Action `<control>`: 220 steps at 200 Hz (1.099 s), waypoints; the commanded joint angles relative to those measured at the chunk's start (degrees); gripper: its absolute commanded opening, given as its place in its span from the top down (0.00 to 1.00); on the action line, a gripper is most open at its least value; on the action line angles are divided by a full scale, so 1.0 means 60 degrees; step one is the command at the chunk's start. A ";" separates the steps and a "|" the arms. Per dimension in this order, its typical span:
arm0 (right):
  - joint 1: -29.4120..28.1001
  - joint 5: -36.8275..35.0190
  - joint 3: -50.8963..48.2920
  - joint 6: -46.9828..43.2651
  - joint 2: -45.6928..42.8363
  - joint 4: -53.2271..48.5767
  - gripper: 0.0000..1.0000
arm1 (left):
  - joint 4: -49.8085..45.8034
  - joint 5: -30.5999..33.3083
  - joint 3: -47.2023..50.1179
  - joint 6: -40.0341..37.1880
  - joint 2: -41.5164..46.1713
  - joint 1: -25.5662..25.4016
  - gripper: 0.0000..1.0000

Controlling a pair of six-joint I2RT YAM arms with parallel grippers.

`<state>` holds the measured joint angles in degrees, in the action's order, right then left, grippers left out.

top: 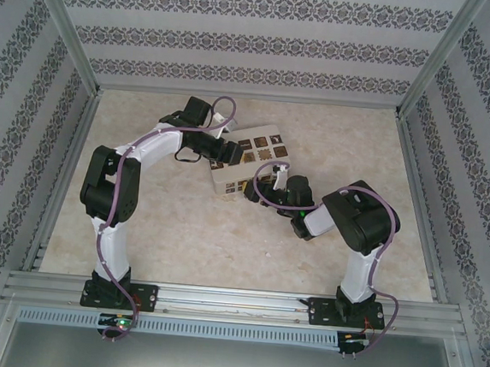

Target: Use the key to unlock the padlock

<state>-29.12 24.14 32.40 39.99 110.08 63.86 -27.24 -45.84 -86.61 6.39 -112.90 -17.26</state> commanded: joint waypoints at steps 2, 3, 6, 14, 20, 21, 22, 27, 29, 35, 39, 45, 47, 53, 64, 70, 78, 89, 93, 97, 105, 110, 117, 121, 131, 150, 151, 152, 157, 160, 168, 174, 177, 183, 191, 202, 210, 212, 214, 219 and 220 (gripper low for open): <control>-0.0060 0.0371 0.0240 -0.0249 0.0181 0.0534 0.39 | -0.0740 0.0220 -0.0066 -0.0136 -0.0316 -0.0082 0.29; -0.0064 0.0371 0.0232 -0.0249 0.0182 0.0534 0.39 | -0.0751 0.0224 -0.0067 -0.0139 -0.0315 -0.0083 0.29; -0.0067 0.0371 0.0225 -0.0249 0.0183 0.0534 0.40 | -0.0761 0.0223 -0.0067 -0.0140 -0.0321 -0.0079 0.29; -0.0060 0.0371 0.0197 -0.0256 0.0198 0.0534 0.41 | -0.0755 0.0227 -0.0069 -0.0142 -0.0314 -0.0078 0.29; -0.0068 0.0371 0.0174 -0.0263 0.0198 0.0534 0.42 | -0.0773 0.0242 -0.0081 -0.0136 -0.0316 -0.0068 0.29; -0.0068 0.0371 0.0170 -0.0270 0.0198 0.0527 0.42 | -0.0775 0.0243 -0.0082 -0.0140 -0.0315 -0.0076 0.29; -0.0068 0.0371 0.0161 -0.0267 0.0198 0.0523 0.42 | -0.0776 0.0236 -0.0082 -0.0141 -0.0314 -0.0079 0.29; -0.0068 0.0375 0.0139 -0.0271 0.0181 0.0520 0.44 | -0.0775 0.0243 -0.0082 -0.0146 -0.0314 -0.0079 0.29; -0.0064 0.0372 0.0126 -0.0276 0.0190 0.0520 0.44 | -0.0776 0.0243 -0.0082 -0.0143 -0.0314 -0.0082 0.29; -0.0068 0.0357 0.0101 -0.0285 0.0184 0.0506 0.45 | -0.0769 0.0251 -0.0080 -0.0149 -0.0316 -0.0082 0.29; -0.0067 0.0364 0.0082 -0.0292 0.0183 0.0505 0.46 | -0.0775 0.0247 -0.0082 -0.0150 -0.0318 -0.0078 0.29; -0.0060 0.0356 0.0064 -0.0307 0.0180 0.0505 0.48 | -0.0775 0.0250 -0.0082 -0.0142 -0.0314 -0.0081 0.29; -0.0066 0.0356 0.0060 -0.0307 0.0183 0.0505 0.48 | -0.0769 0.0245 -0.0078 -0.0154 -0.0325 -0.0075 0.29; -0.0062 0.0356 0.0024 -0.0307 0.0169 0.0491 0.49 | -0.0776 0.0253 -0.0078 -0.0140 -0.0328 -0.0070 0.29; -0.0068 0.0329 0.0002 -0.0340 0.0154 0.0477 0.52 | -0.0777 0.0257 -0.0076 -0.0146 -0.0343 -0.0074 0.29; -0.0068 0.0316 -0.0031 -0.0347 0.0154 0.0468 0.53 | -0.0776 0.0245 -0.0081 -0.0151 -0.0343 -0.0081 0.29; -0.0068 0.0298 -0.0046 -0.0358 0.0139 0.0447 0.55 | -0.0777 0.0259 -0.0081 -0.0146 -0.0350 -0.0083 0.29; -0.0060 0.0272 -0.0059 -0.0379 0.0125 0.0424 0.57 | -0.0777 0.0271 -0.0082 -0.0145 -0.0358 -0.0076 0.29; -0.0066 0.0269 -0.0061 -0.0382 0.0125 0.0418 0.57 | -0.0777 0.0271 -0.0078 -0.0144 -0.0358 -0.0079 0.29; -0.0068 0.0258 -0.0068 -0.0380 0.0125 0.0396 0.58 | -0.0777 0.0267 -0.0074 -0.0149 -0.0358 -0.0076 0.29; -0.0063 0.0238 -0.0061 -0.0395 0.0125 0.0349 0.60 | -0.0781 0.0268 -0.0082 -0.0147 -0.0358 -0.0079 0.29; -0.0068 0.0218 -0.0064 -0.0395 0.0111 0.0319 0.61 | -0.0785 0.0270 -0.0081 -0.0157 -0.0358 -0.0074 0.29; -0.0068 0.0161 -0.0064 -0.0381 0.0110 0.0273 0.63 | -0.0787 0.0275 -0.0082 -0.0158 -0.0358 -0.0080 0.29; -0.0060 0.0134 -0.0067 -0.0368 0.0110 0.0246 0.65 | -0.0791 0.0275 -0.0078 -0.0157 -0.0358 -0.0075 0.29; -0.0068 0.0093 -0.0068 -0.0352 0.0110 0.0241 0.68 | -0.0791 0.0283 -0.0081 -0.0152 -0.0358 -0.0083 0.29; -0.0068 0.0049 -0.0039 -0.0336 0.0095 0.0198 0.73 | -0.0784 0.0275 -0.0077 -0.0157 -0.0358 -0.0074 0.29; -0.0068 0.0049 -0.0039 -0.0336 0.0095 0.0198 0.73 | -0.0787 0.0274 -0.0072 -0.0157 -0.0358 -0.0071 0.29; -0.0068 0.0049 -0.0039 -0.0336 0.0095 0.0198 0.73 | -0.0789 0.0273 -0.0077 -0.0157 -0.0358 -0.0070 0.29; -0.0068 0.0035 -0.0025 -0.0330 0.0084 0.0176 0.74 | -0.0791 0.0279 -0.0082 -0.0157 -0.0358 -0.0074 0.29; -0.0060 0.0034 -0.0019 -0.0323 0.0081 0.0158 0.75 | -0.0791 0.0281 -0.0071 -0.0157 -0.0358 -0.0076 0.29; -0.0060 0.0005 -0.0024 -0.0322 0.0061 0.0139 0.76 | -0.0783 0.0287 -0.0080 -0.0157 -0.0351 -0.0083 0.29; -0.0068 -0.0010 -0.0024 -0.0322 0.0066 0.0130 0.78 | -0.0791 0.0286 -0.0082 -0.0155 -0.0343 -0.0077 0.29; -0.0068 -0.0023 -0.0019 -0.0311 0.0055 0.0125 0.78 | -0.0793 0.0282 -0.0078 -0.0157 -0.0343 -0.0079 0.29; -0.0068 -0.0035 -0.0017 -0.0307 0.0044 0.0110 0.79 | -0.0799 0.0280 -0.0080 -0.0157 -0.0336 -0.0071 0.29; -0.0068 -0.0054 -0.0020 -0.0293 0.0047 0.0088 0.82 | -0.0802 0.0280 -0.0072 -0.0171 -0.0329 -0.0077 0.29; -0.0060 -0.0068 -0.0024 -0.0280 0.0041 0.0067 0.85 | -0.0802 0.0287 -0.0079 -0.0171 -0.0329 -0.0069 0.29; -0.0068 -0.0083 -0.0022 -0.0250 0.0050 0.0066 0.86 | -0.0806 0.0301 -0.0082 -0.0170 -0.0325 -0.0071 0.29; -0.0068 -0.0083 -0.0024 -0.0249 0.0040 0.0066 0.87 | -0.0799 0.0302 -0.0082 -0.0168 -0.0324 -0.0080 0.29; -0.0068 -0.0094 -0.0017 -0.0245 0.0045 0.0066 0.87 | -0.0811 0.0313 -0.0082 -0.0164 -0.0327 -0.0079 0.29; -0.0068 -0.0105 -0.0008 -0.0224 0.0040 0.0053 0.88 | -0.0812 0.0304 -0.0081 -0.0170 -0.0315 -0.0083 0.29; -0.0068 -0.0109 -0.0009 -0.0214 0.0046 0.0052 0.88 | -0.0817 0.0303 -0.0081 -0.0171 -0.0315 -0.0076 0.29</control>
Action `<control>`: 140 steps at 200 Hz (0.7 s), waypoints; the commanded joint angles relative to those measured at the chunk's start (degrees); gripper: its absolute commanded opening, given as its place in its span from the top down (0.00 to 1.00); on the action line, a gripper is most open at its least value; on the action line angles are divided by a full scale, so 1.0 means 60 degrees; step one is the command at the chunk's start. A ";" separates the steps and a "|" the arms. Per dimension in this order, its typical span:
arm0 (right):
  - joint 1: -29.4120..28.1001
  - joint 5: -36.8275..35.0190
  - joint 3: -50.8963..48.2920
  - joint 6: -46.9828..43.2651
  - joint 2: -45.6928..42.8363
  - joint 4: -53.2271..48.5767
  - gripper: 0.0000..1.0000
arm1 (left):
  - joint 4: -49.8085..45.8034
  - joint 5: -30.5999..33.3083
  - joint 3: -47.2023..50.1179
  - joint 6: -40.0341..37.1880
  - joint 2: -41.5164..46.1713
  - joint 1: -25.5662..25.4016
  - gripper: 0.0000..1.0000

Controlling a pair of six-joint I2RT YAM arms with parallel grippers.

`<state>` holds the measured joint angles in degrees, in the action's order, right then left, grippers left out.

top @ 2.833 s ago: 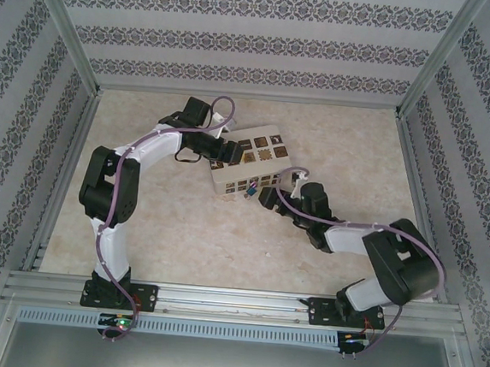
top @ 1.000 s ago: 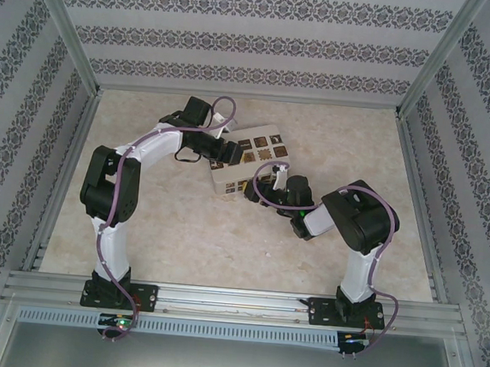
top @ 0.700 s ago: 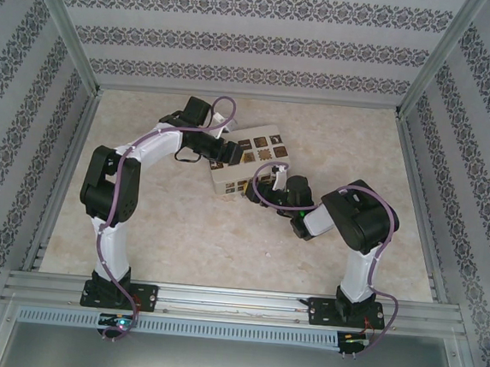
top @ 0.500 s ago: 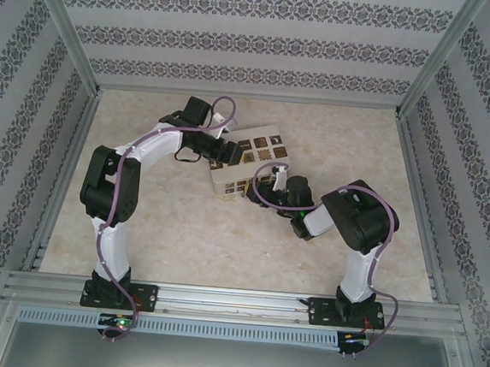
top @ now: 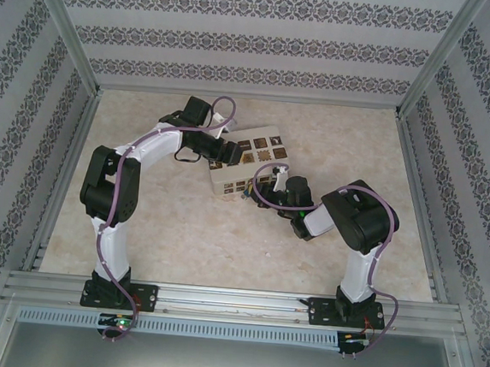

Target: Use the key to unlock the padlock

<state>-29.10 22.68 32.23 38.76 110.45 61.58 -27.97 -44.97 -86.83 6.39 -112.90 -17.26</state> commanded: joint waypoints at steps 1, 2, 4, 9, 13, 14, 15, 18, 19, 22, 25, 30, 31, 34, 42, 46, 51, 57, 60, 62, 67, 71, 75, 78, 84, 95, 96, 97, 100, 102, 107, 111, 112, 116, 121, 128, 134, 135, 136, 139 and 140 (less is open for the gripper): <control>-0.0071 0.0134 0.0020 -0.0005 -0.0013 0.0430 0.88 | -0.0698 0.0157 -0.0045 -0.0171 -0.0314 -0.0072 0.29; -0.0071 0.0133 0.0019 -0.0003 -0.0012 0.0430 0.89 | -0.0699 0.0157 -0.0038 -0.0172 -0.0314 -0.0070 0.29; -0.0071 0.0132 0.0019 0.0010 -0.0011 0.0430 0.89 | -0.0700 0.0156 -0.0044 -0.0172 -0.0314 -0.0080 0.29; -0.0071 0.0123 0.0020 0.0027 -0.0011 0.0430 0.90 | -0.0700 0.0164 -0.0038 -0.0172 -0.0314 -0.0083 0.29; -0.0071 0.0114 0.0025 0.0042 -0.0011 0.0430 0.90 | -0.0697 0.0157 -0.0045 -0.0172 -0.0321 -0.0083 0.29; -0.0071 0.0115 0.0029 0.0043 -0.0011 0.0430 0.90 | -0.0699 0.0156 -0.0045 -0.0172 -0.0325 -0.0083 0.29; -0.0071 0.0109 0.0032 0.0050 -0.0011 0.0430 0.91 | -0.0699 0.0156 -0.0045 -0.0165 -0.0327 -0.0083 0.29; -0.0071 0.0090 0.0023 0.0057 -0.0011 0.0430 0.91 | -0.0700 0.0158 -0.0045 -0.0164 -0.0315 -0.0072 0.29; -0.0071 0.0082 0.0021 0.0058 -0.0011 0.0430 0.91 | -0.0700 0.0157 -0.0038 -0.0168 -0.0315 -0.0077 0.29; -0.0071 0.0080 0.0027 0.0071 -0.0012 0.0430 0.92 | -0.0700 0.0160 -0.0043 -0.0168 -0.0318 -0.0080 0.29; -0.0071 0.0072 0.0028 0.0080 -0.0013 0.0430 0.92 | -0.0700 0.0159 -0.0045 -0.0171 -0.0322 -0.0074 0.29; -0.0071 0.0062 0.0007 0.0085 -0.0011 0.0430 0.93 | -0.0700 0.0169 -0.0045 -0.0172 -0.0314 -0.0083 0.29; -0.0071 0.0060 0.0006 0.0086 -0.0018 0.0430 0.93 | -0.0700 0.0163 -0.0045 -0.0165 -0.0314 -0.0083 0.29; -0.0071 0.0059 0.0005 0.0087 -0.0011 0.0430 0.93 | -0.0700 0.0161 -0.0042 -0.0164 -0.0321 -0.0083 0.29; -0.0071 0.0033 0.0005 0.0100 -0.0024 0.0430 0.95 | -0.0700 0.0164 -0.0045 -0.0172 -0.0314 -0.0075 0.29; -0.0071 0.0008 -0.0007 0.0109 -0.0025 0.0430 0.95 | -0.0700 0.0166 -0.0038 -0.0171 -0.0300 -0.0077 0.29; -0.0070 -0.0011 -0.0023 0.0116 -0.0043 0.0430 0.95 | -0.0700 0.0157 -0.0045 -0.0172 -0.0299 -0.0071 0.29; -0.0070 -0.0040 -0.0037 0.0115 -0.0054 0.0444 0.96 | -0.0700 0.0182 -0.0042 -0.0172 -0.0299 -0.0078 0.29; -0.0071 -0.0064 -0.0035 0.0129 -0.0065 0.0444 0.96 | -0.0700 0.0174 -0.0041 -0.0172 -0.0299 -0.0082 0.29; -0.0071 -0.0078 -0.0038 0.0131 -0.0076 0.0444 0.96 | -0.0700 0.0179 -0.0037 -0.0172 -0.0299 -0.0079 0.29; -0.0071 -0.0108 -0.0061 0.0145 -0.0095 0.0441 0.96 | -0.0693 0.0181 -0.0044 -0.0172 -0.0299 -0.0080 0.29; -0.0071 -0.0128 -0.0081 0.0146 -0.0111 0.0457 0.96 | -0.0712 0.0178 -0.0037 -0.0179 -0.0299 -0.0072 0.29; -0.0071 -0.0166 -0.0090 0.0160 -0.0138 0.0470 0.96 | -0.0715 0.0185 -0.0037 -0.0172 -0.0299 -0.0080 0.29; -0.0071 -0.0186 -0.0108 0.0173 -0.0149 0.0480 0.96 | -0.0715 0.0195 -0.0037 -0.0183 -0.0296 -0.0083 0.29; -0.0071 -0.0243 -0.0137 0.0202 -0.0178 0.0509 0.97 | -0.0711 0.0193 -0.0045 -0.0184 -0.0299 -0.0083 0.29; -0.0057 -0.0338 -0.0196 0.0268 -0.0243 0.0559 0.97 | -0.0714 0.0186 -0.0045 -0.0178 -0.0299 -0.0073 0.29; -0.0057 -0.0345 -0.0205 0.0273 -0.0251 0.0568 0.97 | -0.0715 0.0186 -0.0038 -0.0175 -0.0299 -0.0071 0.29; -0.0057 -0.0356 -0.0203 0.0275 -0.0263 0.0572 0.97 | -0.0715 0.0186 -0.0034 -0.0181 -0.0299 -0.0077 0.29; -0.0057 -0.0378 -0.0230 0.0298 -0.0280 0.0587 0.97 | -0.0715 0.0193 -0.0040 -0.0175 -0.0299 -0.0079 0.29; -0.0057 -0.0409 -0.0241 0.0312 -0.0294 0.0590 0.97 | -0.0711 0.0195 -0.0044 -0.0176 -0.0307 -0.0082 0.29; -0.0057 -0.0469 -0.0269 0.0359 -0.0330 0.0605 0.97 | -0.0715 0.0196 -0.0038 -0.0177 -0.0299 -0.0081 0.29; -0.0052 -0.0514 -0.0294 0.0385 -0.0357 0.0626 0.97 | -0.0711 0.0198 -0.0041 -0.0170 -0.0299 -0.0072 0.29; -0.0047 -0.0528 -0.0299 0.0397 -0.0367 0.0630 0.97 | -0.0713 0.0199 -0.0043 -0.0171 -0.0299 -0.0070 0.29; -0.0042 -0.0569 -0.0327 0.0446 -0.0393 0.0661 0.98 | -0.0715 0.0200 -0.0045 -0.0172 -0.0299 -0.0079 0.29; -0.0042 -0.0645 -0.0366 0.0511 -0.0417 0.0702 0.98 | -0.0715 0.0195 -0.0045 -0.0170 -0.0299 -0.0079 0.29; -0.0028 -0.0747 -0.0415 0.0632 -0.0458 0.0780 0.98 | -0.0715 0.0197 -0.0045 -0.0172 -0.0299 -0.0072 0.29; -0.0028 -0.0850 -0.0464 0.0763 -0.0476 0.0868 0.98 | -0.0708 0.0187 -0.0045 -0.0164 -0.0299 -0.0082 0.29; -0.0028 -0.0864 -0.0479 0.0791 -0.0478 0.0883 0.99 | -0.0711 0.0186 -0.0045 -0.0168 -0.0299 -0.0075 0.29; -0.0020 -0.0879 -0.0486 0.0813 -0.0479 0.0898 0.99 | -0.0713 0.0193 -0.0045 -0.0163 -0.0299 -0.0079 0.29; -0.0006 -0.0923 -0.0513 0.0898 -0.0487 0.0942 0.99 | -0.0715 0.0196 -0.0042 -0.0169 -0.0299 -0.0082 0.29; -0.0010 -0.0938 -0.0510 0.0925 -0.0483 0.0957 0.99 | -0.0715 0.0198 -0.0044 -0.0170 -0.0292 -0.0075 0.29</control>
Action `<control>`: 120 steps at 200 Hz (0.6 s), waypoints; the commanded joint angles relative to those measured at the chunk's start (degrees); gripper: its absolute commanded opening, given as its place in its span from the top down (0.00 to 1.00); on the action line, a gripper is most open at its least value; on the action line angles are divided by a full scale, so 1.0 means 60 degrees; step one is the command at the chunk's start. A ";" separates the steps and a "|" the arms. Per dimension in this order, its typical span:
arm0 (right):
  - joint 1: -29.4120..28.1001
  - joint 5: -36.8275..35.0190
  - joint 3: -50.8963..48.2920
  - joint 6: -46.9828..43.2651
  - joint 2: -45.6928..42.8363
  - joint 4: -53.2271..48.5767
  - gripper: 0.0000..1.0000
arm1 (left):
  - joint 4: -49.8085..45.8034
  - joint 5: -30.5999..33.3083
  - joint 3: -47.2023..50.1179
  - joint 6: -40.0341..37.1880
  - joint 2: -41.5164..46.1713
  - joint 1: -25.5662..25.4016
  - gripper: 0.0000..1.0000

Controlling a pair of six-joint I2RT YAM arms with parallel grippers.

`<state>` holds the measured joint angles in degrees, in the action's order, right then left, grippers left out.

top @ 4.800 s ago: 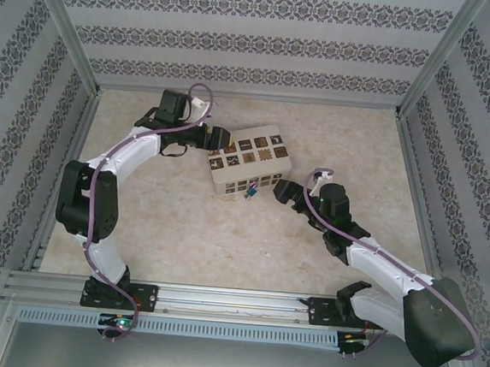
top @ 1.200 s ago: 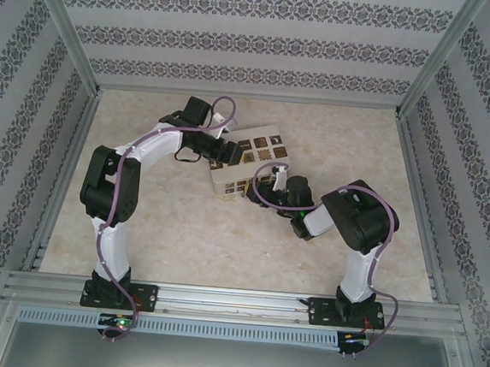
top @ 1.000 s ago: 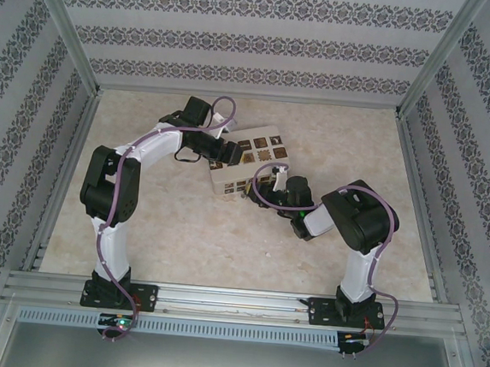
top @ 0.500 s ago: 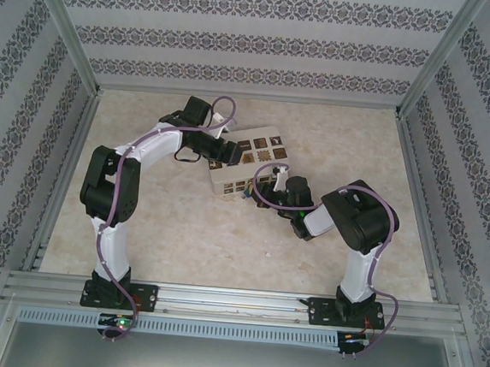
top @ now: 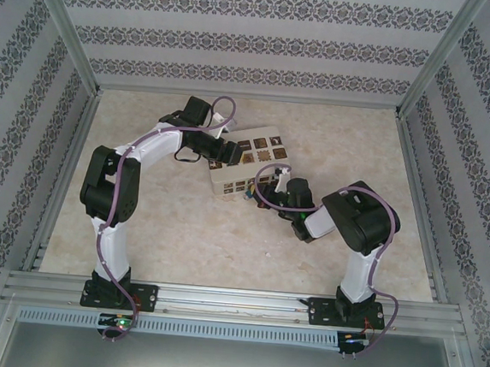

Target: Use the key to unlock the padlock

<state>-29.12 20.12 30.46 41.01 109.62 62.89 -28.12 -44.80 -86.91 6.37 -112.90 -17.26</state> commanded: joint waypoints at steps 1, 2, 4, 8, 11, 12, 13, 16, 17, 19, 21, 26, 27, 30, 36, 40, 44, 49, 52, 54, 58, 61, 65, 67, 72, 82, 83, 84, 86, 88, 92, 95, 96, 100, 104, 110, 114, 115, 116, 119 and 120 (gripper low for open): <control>-0.0008 -0.0526 -0.0229 0.0585 -0.0350 0.0753 0.99 | -0.0689 0.0163 -0.0030 -0.0168 -0.0296 -0.0079 0.29; -0.0001 -0.0541 -0.0236 0.0610 -0.0353 0.0768 0.99 | -0.0689 0.0159 -0.0030 -0.0168 -0.0290 -0.0074 0.29; 0.0004 -0.0570 -0.0248 0.0654 -0.0355 0.0786 0.99 | -0.0689 0.0164 -0.0031 -0.0168 -0.0290 -0.0081 0.29; 0.0013 -0.0608 -0.0267 0.0747 -0.0355 0.0852 0.99 | -0.0689 0.0164 -0.0031 -0.0168 -0.0286 -0.0075 0.29; 0.0006 -0.0633 -0.0271 0.0805 -0.0367 0.0892 0.99 | -0.0689 0.0157 -0.0031 -0.0161 -0.0292 -0.0073 0.29; 0.0006 -0.0646 -0.0279 0.0822 -0.0368 0.0903 0.99 | -0.0682 0.0164 -0.0031 -0.0165 -0.0296 -0.0071 0.29; 0.0006 -0.0652 -0.0282 0.0831 -0.0369 0.0916 0.99 | -0.0686 0.0168 -0.0031 -0.0166 -0.0290 -0.0077 0.29; 0.0005 -0.0677 -0.0286 0.0885 -0.0370 0.0951 1.00 | -0.0689 0.0169 -0.0020 -0.0168 -0.0293 -0.0080 0.29; 0.0005 -0.0690 -0.0286 0.0906 -0.0377 0.0962 0.99 | -0.0682 0.0170 -0.0025 -0.0168 -0.0289 -0.0074 0.29; 0.0005 -0.0710 -0.0286 0.0941 -0.0383 0.0981 1.00 | -0.0688 0.0171 -0.0030 -0.0168 -0.0293 -0.0077 0.29; 0.0016 -0.0722 -0.0297 0.0971 -0.0384 0.0997 1.00 | -0.0689 0.0167 -0.0031 -0.0168 -0.0287 -0.0082 0.29; -0.0007 -0.0791 -0.0293 0.1057 -0.0400 0.1029 1.00 | -0.0689 0.0160 -0.0030 -0.0168 -0.0285 -0.0076 0.29; -0.0008 -0.0798 -0.0304 0.1080 -0.0407 0.1038 1.00 | -0.0689 0.0158 -0.0031 -0.0168 -0.0285 -0.0079 0.29; -0.0002 -0.0824 -0.0314 0.1114 -0.0411 0.1056 1.00 | -0.0689 0.0164 -0.0025 -0.0168 -0.0290 -0.0083 0.29; -0.0007 -0.0886 -0.0316 0.1208 -0.0421 0.1096 1.00 | -0.0689 0.0159 -0.0024 -0.0168 -0.0298 -0.0072 0.29; -0.0009 -0.0924 -0.0316 0.1249 -0.0428 0.1125 1.00 | -0.0686 0.0163 -0.0027 -0.0168 -0.0297 -0.0069 0.29; -0.0001 -0.0956 -0.0315 0.1321 -0.0430 0.1158 1.00 | -0.0689 0.0157 -0.0025 -0.0155 -0.0299 -0.0069 0.29; -0.0008 -0.0978 -0.0316 0.1369 -0.0436 0.1202 1.00 | -0.0689 0.0161 -0.0017 -0.0154 -0.0299 -0.0077 0.29; -0.0004 -0.0993 -0.0314 0.1417 -0.0430 0.1227 1.00 | -0.0688 0.0159 -0.0018 -0.0152 -0.0299 -0.0082 0.29; -0.0008 -0.1002 -0.0311 0.1431 -0.0429 0.1241 1.00 | -0.0689 0.0157 -0.0017 -0.0153 -0.0299 -0.0079 0.29; 0.0000 -0.1020 -0.0312 0.1486 -0.0429 0.1263 1.00 | -0.0689 0.0167 -0.0009 -0.0154 -0.0299 -0.0070 0.29; 0.0001 -0.1035 -0.0302 0.1532 -0.0429 0.1273 1.00 | -0.0689 0.0170 -0.0015 -0.0154 -0.0299 -0.0072 0.29; 0.0001 -0.1060 -0.0301 0.1574 -0.0429 0.1293 1.00 | -0.0689 0.0171 -0.0020 -0.0154 -0.0299 -0.0082 0.29; -0.0007 -0.1073 -0.0297 0.1602 -0.0429 0.1302 1.00 | -0.0689 0.0160 -0.0010 -0.0154 -0.0299 -0.0079 0.29; -0.0005 -0.1108 -0.0301 0.1669 -0.0430 0.1322 1.00 | -0.0689 0.0157 -0.0016 -0.0161 -0.0285 -0.0077 0.29; 0.0002 -0.1175 -0.0309 0.1828 -0.0438 0.1364 1.00 | -0.0697 0.0158 -0.0016 -0.0167 -0.0285 -0.0071 0.29; 0.0004 -0.1180 -0.0312 0.1832 -0.0433 0.1366 1.00 | -0.0700 0.0157 -0.0016 -0.0168 -0.0285 -0.0077 0.29; 0.0005 -0.1190 -0.0314 0.1849 -0.0438 0.1375 1.00 | -0.0702 0.0157 -0.0016 -0.0168 -0.0285 -0.0073 0.29; -0.0006 -0.1197 -0.0311 0.1869 -0.0431 0.1381 1.00 | -0.0696 0.0156 -0.0016 -0.0168 -0.0285 -0.0077 0.29; -0.0008 -0.1207 -0.0311 0.1895 -0.0429 0.1393 1.00 | -0.0695 0.0156 -0.0016 -0.0157 -0.0274 -0.0070 0.29; -0.0009 -0.1227 -0.0308 0.1950 -0.0432 0.1397 1.00 | -0.0701 0.0158 -0.0016 -0.0160 -0.0272 -0.0082 0.29; 0.0002 -0.1249 -0.0315 0.1982 -0.0429 0.1398 1.00 | -0.0702 0.0168 -0.0016 -0.0164 -0.0270 -0.0083 0.29; 0.0004 -0.1254 -0.0315 0.1997 -0.0429 0.1405 1.00 | -0.0703 0.0162 -0.0016 -0.0166 -0.0270 -0.0083 0.29; -0.0008 -0.1278 -0.0312 0.2038 -0.0438 0.1425 1.00 | -0.0695 0.0158 -0.0016 -0.0167 -0.0272 -0.0079 0.29; -0.0007 -0.1295 -0.0321 0.2061 -0.0443 0.1441 1.00 | -0.0690 0.0162 -0.0016 -0.0165 -0.0270 -0.0076 0.29; -0.0009 -0.1343 -0.0325 0.2120 -0.0458 0.1456 1.00 | -0.0689 0.0157 -0.0016 -0.0168 -0.0270 -0.0079 0.29; -0.0009 -0.1366 -0.0344 0.2169 -0.0462 0.1470 1.00 | -0.0689 0.0162 -0.0013 -0.0167 -0.0270 -0.0077 0.29; -0.0009 -0.1371 -0.0344 0.2171 -0.0460 0.1470 1.00 | -0.0689 0.0159 -0.0014 -0.0168 -0.0270 -0.0080 0.29; -0.0009 -0.1381 -0.0345 0.2179 -0.0459 0.1478 1.00 | -0.0689 0.0158 -0.0023 -0.0168 -0.0270 -0.0082 0.29; -0.0002 -0.1396 -0.0343 0.2214 -0.0458 0.1492 1.00 | -0.0689 0.0166 -0.0026 -0.0165 -0.0270 -0.0083 0.29; -0.0006 -0.1401 -0.0344 0.2223 -0.0465 0.1496 1.00 | -0.0689 0.0161 -0.0029 -0.0166 -0.0270 -0.0068 0.29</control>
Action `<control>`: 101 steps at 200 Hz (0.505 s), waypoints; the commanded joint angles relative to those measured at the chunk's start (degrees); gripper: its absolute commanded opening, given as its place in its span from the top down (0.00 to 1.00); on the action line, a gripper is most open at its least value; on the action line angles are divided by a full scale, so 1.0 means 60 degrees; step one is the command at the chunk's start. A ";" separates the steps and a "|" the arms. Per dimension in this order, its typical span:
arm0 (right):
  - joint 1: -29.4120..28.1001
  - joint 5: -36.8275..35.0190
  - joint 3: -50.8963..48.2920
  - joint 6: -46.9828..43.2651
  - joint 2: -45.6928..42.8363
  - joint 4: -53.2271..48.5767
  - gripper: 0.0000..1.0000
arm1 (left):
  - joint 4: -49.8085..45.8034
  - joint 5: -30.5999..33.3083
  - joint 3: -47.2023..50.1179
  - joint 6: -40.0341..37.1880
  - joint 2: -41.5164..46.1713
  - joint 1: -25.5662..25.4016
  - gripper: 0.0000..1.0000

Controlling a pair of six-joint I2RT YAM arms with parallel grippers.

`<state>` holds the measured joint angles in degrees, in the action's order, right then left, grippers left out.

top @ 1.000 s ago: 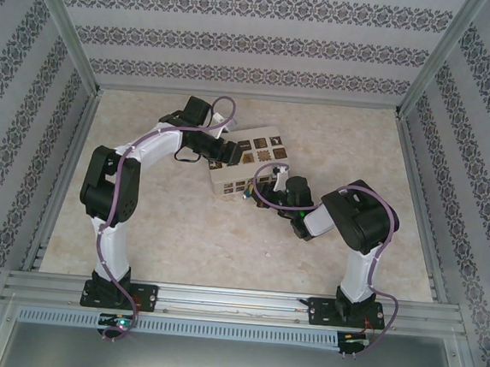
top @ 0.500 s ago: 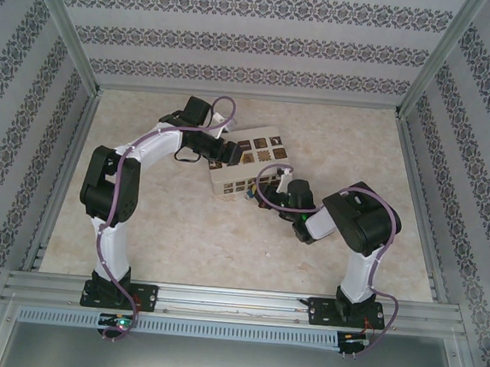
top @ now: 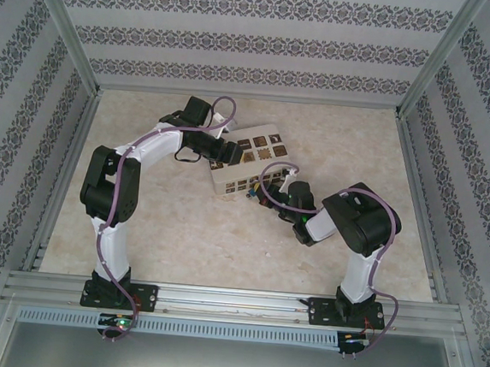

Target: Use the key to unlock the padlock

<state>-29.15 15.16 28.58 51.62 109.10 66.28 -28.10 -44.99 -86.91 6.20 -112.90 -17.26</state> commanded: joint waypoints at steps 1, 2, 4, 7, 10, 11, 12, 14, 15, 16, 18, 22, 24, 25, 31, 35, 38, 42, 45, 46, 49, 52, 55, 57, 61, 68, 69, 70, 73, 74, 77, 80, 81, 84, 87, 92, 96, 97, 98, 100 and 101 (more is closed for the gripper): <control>0.0004 -0.0583 -0.0031 0.0468 -0.0382 0.0933 1.00 | -0.0693 0.0192 -0.0030 -0.0138 -0.0270 -0.0068 0.29; -0.0001 -0.0588 -0.0031 0.0481 -0.0383 0.0942 1.00 | -0.0693 0.0198 -0.0030 -0.0139 -0.0270 -0.0076 0.29; -0.0004 -0.0599 -0.0031 0.0491 -0.0385 0.0955 1.00 | -0.0693 0.0199 -0.0023 -0.0132 -0.0270 -0.0077 0.29; -0.0005 -0.0617 -0.0033 0.0525 -0.0385 0.0971 1.00 | -0.0693 0.0190 -0.0017 -0.0138 -0.0270 -0.0082 0.29; -0.0006 -0.0634 -0.0039 0.0551 -0.0385 0.0989 1.00 | -0.0686 0.0182 -0.0024 -0.0139 -0.0270 -0.0076 0.29; -0.0006 -0.0643 -0.0043 0.0574 -0.0393 0.0992 1.00 | -0.0682 0.0186 -0.0027 -0.0139 -0.0270 -0.0072 0.29; -0.0006 -0.0647 -0.0044 0.0585 -0.0389 0.1000 1.00 | -0.0688 0.0180 -0.0029 -0.0139 -0.0270 -0.0077 0.29; -0.0006 -0.0661 -0.0046 0.0608 -0.0386 0.1007 1.00 | -0.0692 0.0187 -0.0023 -0.0132 -0.0270 -0.0078 0.29; 0.0002 -0.0664 -0.0046 0.0617 -0.0386 0.1015 1.00 | -0.0692 0.0188 -0.0027 -0.0136 -0.0270 -0.0080 0.29; -0.0002 -0.0672 -0.0046 0.0629 -0.0386 0.1019 1.00 | -0.0693 0.0181 -0.0029 -0.0130 -0.0270 -0.0082 0.29; -0.0005 -0.0686 -0.0039 0.0649 -0.0378 0.1030 1.00 | -0.0693 0.0180 -0.0030 -0.0126 -0.0270 -0.0083 0.29; -0.0002 -0.0706 -0.0038 0.0690 -0.0371 0.1049 1.00 | -0.0691 0.0178 -0.0029 -0.0130 -0.0270 -0.0082 0.29; -0.0005 -0.0727 -0.0044 0.0715 -0.0371 0.1063 1.00 | -0.0693 0.0175 -0.0030 -0.0133 -0.0270 -0.0072 0.29; 0.0002 -0.0733 -0.0045 0.0729 -0.0371 0.1065 1.00 | -0.0693 0.0175 -0.0031 -0.0129 -0.0270 -0.0077 0.29; -0.0004 -0.0780 -0.0046 0.0817 -0.0374 0.1106 1.00 | -0.0693 0.0167 -0.0031 -0.0134 -0.0270 -0.0077 0.29; -0.0005 -0.0817 -0.0059 0.0865 -0.0357 0.1135 1.00 | -0.0693 0.0164 -0.0030 -0.0128 -0.0270 -0.0074 0.29; -0.0004 -0.0837 -0.0061 0.0905 -0.0345 0.1160 1.00 | -0.0693 0.0162 -0.0031 -0.0125 -0.0270 -0.0080 0.29; -0.0005 -0.0866 -0.0061 0.0983 -0.0334 0.1188 1.00 | -0.0693 0.0171 -0.0031 -0.0124 -0.0270 -0.0075 0.29; 0.0004 -0.0894 -0.0059 0.1009 -0.0331 0.1216 1.00 | -0.0693 0.0161 -0.0031 -0.0124 -0.0270 -0.0075 0.29; -0.0001 -0.0897 -0.0060 0.1030 -0.0322 0.1222 1.00 | -0.0693 0.0168 -0.0031 -0.0124 -0.0270 -0.0079 0.29; -0.0001 -0.0924 -0.0068 0.1072 -0.0306 0.1252 1.00 | -0.0691 0.0170 -0.0024 -0.0125 -0.0270 -0.0075 0.29; -0.0005 -0.0953 -0.0075 0.1119 -0.0291 0.1275 1.00 | -0.0693 0.0161 -0.0021 -0.0125 -0.0270 -0.0069 0.29; -0.0006 -0.0978 -0.0075 0.1177 -0.0280 0.1297 1.00 | -0.0693 0.0160 -0.0026 -0.0125 -0.0270 -0.0072 0.29; -0.0006 -0.0993 -0.0068 0.1210 -0.0275 0.1319 1.00 | -0.0693 0.0160 -0.0022 -0.0125 -0.0270 -0.0080 0.29; -0.0002 -0.1037 -0.0075 0.1277 -0.0264 0.1350 1.00 | -0.0693 0.0159 -0.0030 -0.0125 -0.0270 -0.0075 0.29; -0.0006 -0.1092 -0.0090 0.1408 -0.0225 0.1434 1.00 | -0.0691 0.0160 -0.0031 -0.0125 -0.0261 -0.0077 0.29; -0.0006 -0.1099 -0.0090 0.1427 -0.0210 0.1441 1.00 | -0.0692 0.0160 -0.0031 -0.0125 -0.0258 -0.0080 0.29; -0.0006 -0.1109 -0.0090 0.1451 -0.0202 0.1452 1.00 | -0.0693 0.0160 -0.0031 -0.0125 -0.0264 -0.0074 0.29; -0.0006 -0.1126 -0.0097 0.1515 -0.0185 0.1485 1.00 | -0.0693 0.0147 -0.0020 -0.0125 -0.0256 -0.0078 0.29; -0.0006 -0.1138 -0.0094 0.1546 -0.0175 0.1496 1.00 | -0.0693 0.0153 -0.0018 -0.0125 -0.0256 -0.0073 0.29; -0.0006 -0.1159 -0.0096 0.1613 -0.0163 0.1537 1.00 | -0.0693 0.0157 -0.0029 -0.0125 -0.0263 -0.0082 0.29; 0.0002 -0.1187 -0.0104 0.1685 -0.0141 0.1573 1.00 | -0.0693 0.0160 -0.0031 -0.0117 -0.0262 -0.0079 0.29; -0.0002 -0.1198 -0.0104 0.1705 -0.0132 0.1584 1.00 | -0.0693 0.0152 -0.0031 -0.0121 -0.0258 -0.0081 0.29; 0.0002 -0.1207 -0.0103 0.1766 -0.0119 0.1617 1.00 | -0.0693 0.0152 -0.0031 -0.0124 -0.0265 -0.0083 0.29; -0.0003 -0.1228 -0.0097 0.1829 -0.0109 0.1667 1.00 | -0.0693 0.0146 -0.0031 -0.0124 -0.0256 -0.0077 0.29; -0.0005 -0.1258 -0.0102 0.1888 -0.0080 0.1730 1.00 | -0.0693 0.0154 -0.0030 -0.0125 -0.0248 -0.0071 0.29; -0.0006 -0.1277 -0.0093 0.1933 -0.0065 0.1774 1.00 | -0.0693 0.0168 -0.0031 -0.0125 -0.0255 -0.0080 0.29; -0.0006 -0.1279 -0.0099 0.1946 -0.0064 0.1780 1.00 | -0.0693 0.0164 -0.0031 -0.0125 -0.0255 -0.0082 0.29; -0.0006 -0.1287 -0.0102 0.1953 -0.0071 0.1790 1.00 | -0.0693 0.0169 -0.0031 -0.0125 -0.0255 -0.0075 0.29; -0.0006 -0.1294 -0.0104 0.1976 -0.0072 0.1797 1.00 | -0.0693 0.0162 -0.0024 -0.0125 -0.0255 -0.0081 0.29; -0.0006 -0.1302 -0.0104 0.1989 -0.0060 0.1806 1.00 | -0.0693 0.0168 -0.0020 -0.0125 -0.0248 -0.0082 0.29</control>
<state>-29.15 10.74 27.99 60.01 109.12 69.30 -28.10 -44.99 -86.91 6.20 -112.90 -17.28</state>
